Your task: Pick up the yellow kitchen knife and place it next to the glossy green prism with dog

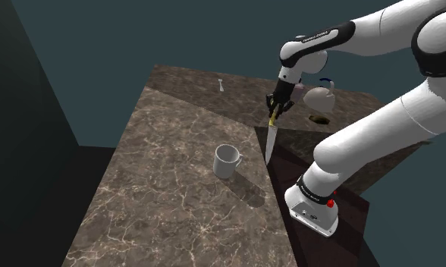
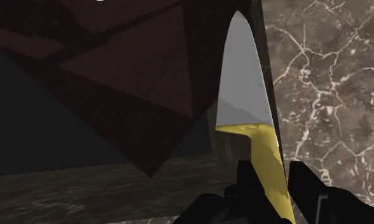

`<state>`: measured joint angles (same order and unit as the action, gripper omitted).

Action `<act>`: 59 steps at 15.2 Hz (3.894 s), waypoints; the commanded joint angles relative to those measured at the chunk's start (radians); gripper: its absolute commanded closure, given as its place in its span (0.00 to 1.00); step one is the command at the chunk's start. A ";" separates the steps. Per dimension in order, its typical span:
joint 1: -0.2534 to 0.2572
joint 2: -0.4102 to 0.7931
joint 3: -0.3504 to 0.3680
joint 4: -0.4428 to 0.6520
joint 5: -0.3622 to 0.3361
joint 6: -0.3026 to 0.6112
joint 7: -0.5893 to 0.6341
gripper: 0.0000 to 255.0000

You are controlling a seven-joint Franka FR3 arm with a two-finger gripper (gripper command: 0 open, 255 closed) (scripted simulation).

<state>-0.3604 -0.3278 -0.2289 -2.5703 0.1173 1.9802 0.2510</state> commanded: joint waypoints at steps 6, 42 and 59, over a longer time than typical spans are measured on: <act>-0.052 0.210 -0.099 0.217 -0.014 -0.034 -0.156 1.00; -0.194 0.748 -0.162 0.662 0.130 -0.012 -0.445 1.00; -0.202 0.724 -0.174 0.761 0.108 -0.132 -0.431 0.00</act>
<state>-0.5621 0.3966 -0.4027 -1.8095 0.2256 1.8489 -0.1796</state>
